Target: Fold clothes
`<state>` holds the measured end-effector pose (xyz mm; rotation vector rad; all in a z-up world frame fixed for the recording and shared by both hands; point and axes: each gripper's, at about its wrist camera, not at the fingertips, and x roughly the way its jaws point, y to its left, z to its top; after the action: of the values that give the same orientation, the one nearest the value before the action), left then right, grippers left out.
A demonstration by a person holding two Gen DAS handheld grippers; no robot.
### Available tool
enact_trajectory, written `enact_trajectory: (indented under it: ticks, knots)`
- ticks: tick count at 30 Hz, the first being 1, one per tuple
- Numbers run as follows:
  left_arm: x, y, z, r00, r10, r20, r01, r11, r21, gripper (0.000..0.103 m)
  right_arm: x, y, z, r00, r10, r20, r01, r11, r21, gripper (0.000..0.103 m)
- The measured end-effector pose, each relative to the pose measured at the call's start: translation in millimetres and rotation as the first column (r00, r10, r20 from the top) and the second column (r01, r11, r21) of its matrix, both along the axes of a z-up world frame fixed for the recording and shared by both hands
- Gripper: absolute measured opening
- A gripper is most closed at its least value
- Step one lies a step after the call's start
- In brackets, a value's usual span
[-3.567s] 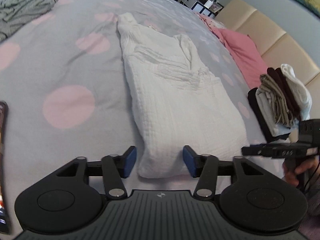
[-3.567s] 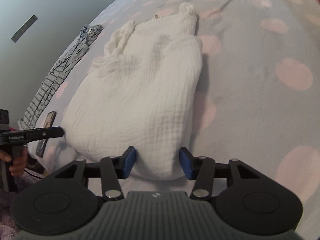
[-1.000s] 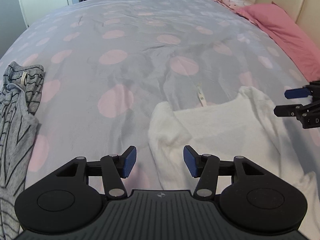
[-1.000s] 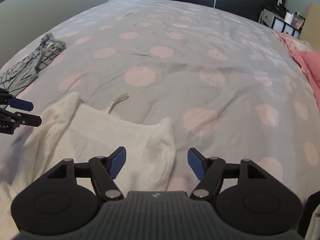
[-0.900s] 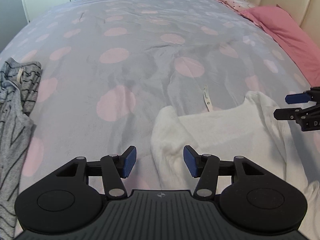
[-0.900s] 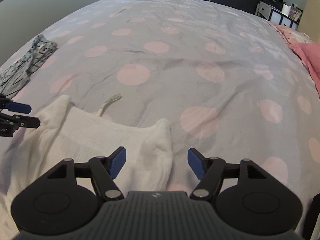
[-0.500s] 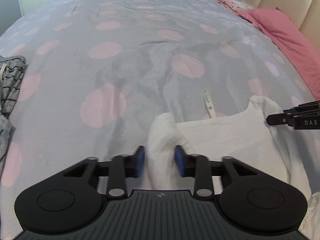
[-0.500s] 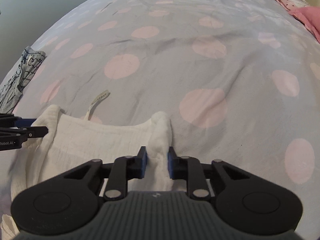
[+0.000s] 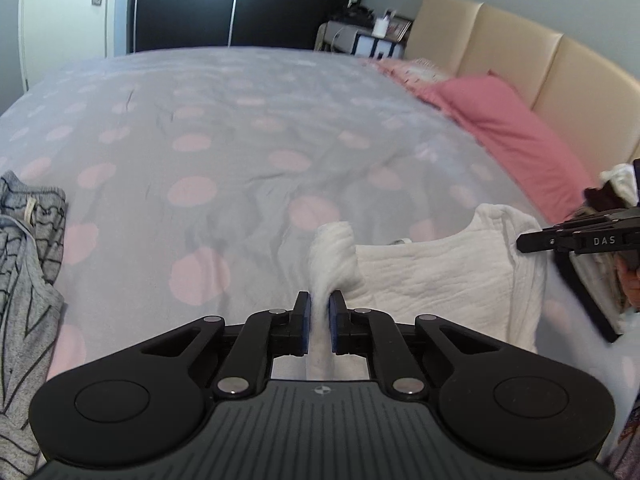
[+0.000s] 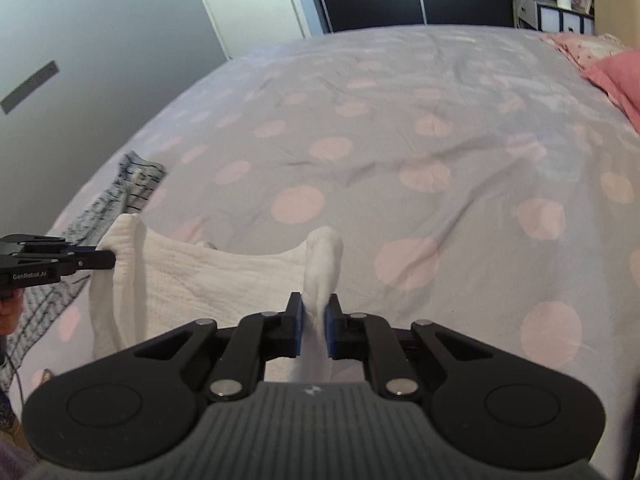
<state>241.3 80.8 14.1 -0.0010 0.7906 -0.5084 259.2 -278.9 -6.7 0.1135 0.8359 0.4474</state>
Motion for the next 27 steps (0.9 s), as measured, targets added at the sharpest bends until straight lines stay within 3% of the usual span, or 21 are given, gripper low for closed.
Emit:
enact_trajectory:
  ticks: [7, 13, 21, 27]
  knots:
    - [-63.3, 2.9, 38.7, 0.985, -0.142, 0.094, 0.144, 0.989, -0.025, 0.006, -69.6, -17.2, 43.5, 0.983, 0.142, 0.114, -0.145, 0.989, 0.018, 0.013]
    - [-118.3, 7.0, 49.3, 0.953, -0.273, 0.128, 0.275, 0.961, 0.006, 0.005, -138.3, -25.6, 56.0, 0.925, 0.326, 0.195, -0.333, 0.943, 0.0, 0.013]
    - [-193.2, 6.4, 20.5, 0.91, -0.408, 0.069, 0.399, 0.91, 0.117, 0.005, -210.0, -16.1, 39.8, 0.83, 0.519, 0.202, -0.509, 0.854, -0.105, 0.013]
    - [-226.9, -6.9, -17.0, 0.874, -0.486, -0.021, 0.482, 0.859, 0.173, 0.005, -248.3, 4.4, 2.9, 0.745, 0.66, 0.093, -0.631, 0.744, -0.222, 0.013]
